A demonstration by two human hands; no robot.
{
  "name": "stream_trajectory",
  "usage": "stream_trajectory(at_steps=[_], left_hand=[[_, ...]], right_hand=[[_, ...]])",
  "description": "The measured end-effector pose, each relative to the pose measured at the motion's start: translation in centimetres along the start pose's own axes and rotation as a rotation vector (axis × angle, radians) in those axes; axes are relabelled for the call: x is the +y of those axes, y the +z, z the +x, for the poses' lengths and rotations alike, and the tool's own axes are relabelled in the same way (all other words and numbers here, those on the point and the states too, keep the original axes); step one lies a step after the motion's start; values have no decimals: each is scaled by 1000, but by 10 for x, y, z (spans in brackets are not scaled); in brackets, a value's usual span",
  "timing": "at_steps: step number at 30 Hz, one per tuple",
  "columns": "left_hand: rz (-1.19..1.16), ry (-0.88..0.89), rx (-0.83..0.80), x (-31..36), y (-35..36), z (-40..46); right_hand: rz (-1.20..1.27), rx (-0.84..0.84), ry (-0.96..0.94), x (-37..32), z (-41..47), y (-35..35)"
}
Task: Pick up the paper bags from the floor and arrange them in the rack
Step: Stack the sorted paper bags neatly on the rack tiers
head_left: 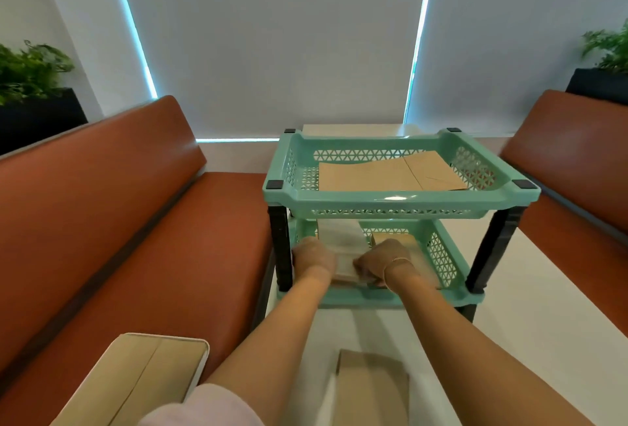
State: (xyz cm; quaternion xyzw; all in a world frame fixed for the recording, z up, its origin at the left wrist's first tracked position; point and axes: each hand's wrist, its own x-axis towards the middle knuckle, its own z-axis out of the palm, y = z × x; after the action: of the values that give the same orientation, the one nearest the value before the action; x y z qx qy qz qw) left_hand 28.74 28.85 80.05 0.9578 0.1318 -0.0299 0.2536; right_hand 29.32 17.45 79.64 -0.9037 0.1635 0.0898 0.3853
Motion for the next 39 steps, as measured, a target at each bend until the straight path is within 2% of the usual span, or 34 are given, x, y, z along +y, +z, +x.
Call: stream_trajectory(at_steps=[7,12,19,33,39], left_hand=[[-170,-110,15,-3,23,3],[-206,-175,-49,-4,31,1],[-215,-163,-56,-6,32,1],[-147,-129,-29,-8,35,5],[-202,-116,17,-4,32,-1]], right_hand=[[-202,60,-56,-5,9,19],[-246,101,-82,-3,10,25],[-337,68,-104,-4,6,31],[-363,75,-116,-2,8,36],[-181,119,-83,-1,1,34]])
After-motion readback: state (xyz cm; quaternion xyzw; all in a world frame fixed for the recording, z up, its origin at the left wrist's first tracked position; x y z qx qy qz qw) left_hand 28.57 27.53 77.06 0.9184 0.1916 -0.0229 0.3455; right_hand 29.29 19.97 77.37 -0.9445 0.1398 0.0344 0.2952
